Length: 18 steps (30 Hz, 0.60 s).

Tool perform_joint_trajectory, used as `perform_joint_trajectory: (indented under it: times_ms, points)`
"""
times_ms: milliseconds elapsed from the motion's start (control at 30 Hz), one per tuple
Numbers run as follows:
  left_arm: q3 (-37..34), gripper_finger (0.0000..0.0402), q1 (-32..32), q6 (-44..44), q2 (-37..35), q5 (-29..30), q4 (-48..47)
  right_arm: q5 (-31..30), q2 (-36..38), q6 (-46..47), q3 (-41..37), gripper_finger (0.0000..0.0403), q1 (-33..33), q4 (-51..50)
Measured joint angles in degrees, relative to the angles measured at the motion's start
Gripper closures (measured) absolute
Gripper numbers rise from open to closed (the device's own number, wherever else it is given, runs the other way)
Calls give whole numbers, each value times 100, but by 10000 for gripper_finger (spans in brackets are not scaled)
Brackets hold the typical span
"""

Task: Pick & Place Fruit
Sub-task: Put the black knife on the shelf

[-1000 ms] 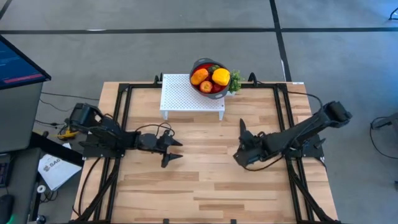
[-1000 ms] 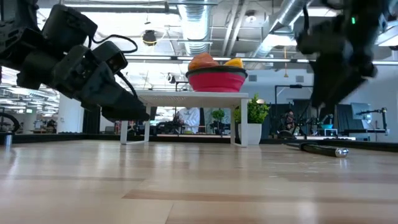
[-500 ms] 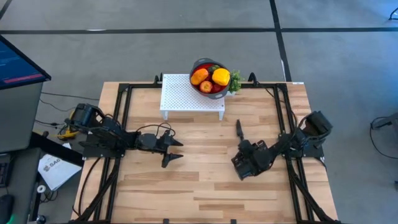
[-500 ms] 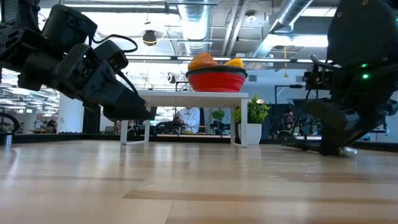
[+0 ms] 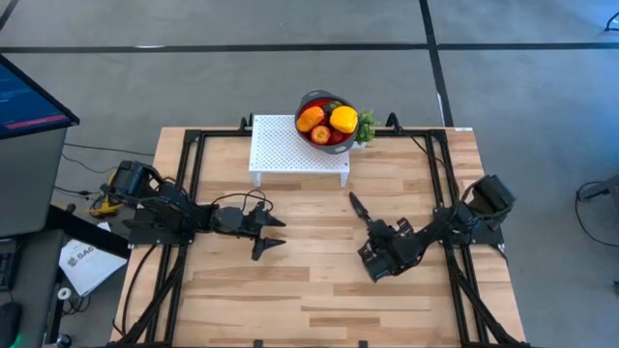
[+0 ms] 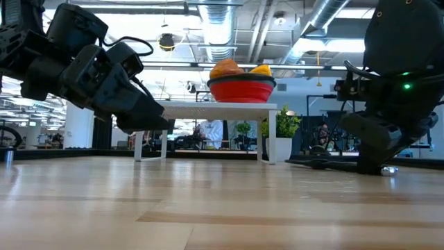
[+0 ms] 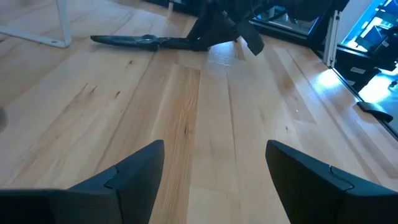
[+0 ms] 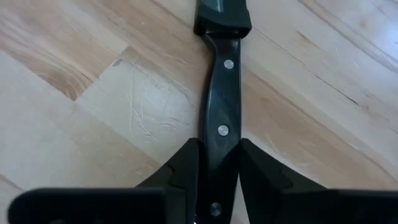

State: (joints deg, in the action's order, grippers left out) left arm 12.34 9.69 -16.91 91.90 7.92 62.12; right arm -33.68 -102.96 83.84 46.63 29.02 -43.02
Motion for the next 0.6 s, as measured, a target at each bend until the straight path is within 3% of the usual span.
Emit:
perform_joint_trajectory:
  times_ms: [200, 333, 467, 600]
  points:
    - [0, 128, 0, 1, 0, -4, 53, 174, 383, -569, -83, 308, 193, 282]
    - [0, 128, -2, 13, 0, -3, 119, 699, 834, -1390, -121, 310, 262, 1161]
    - [2, 128, -2, 13, 0, 69, 168, 851, 1060, -2492, -635, 311, 215, 3077]
    - [4, 128, -2, 42, 0, 71, 267, 686, 939, -3258, -1313, 310, 112, 5766]
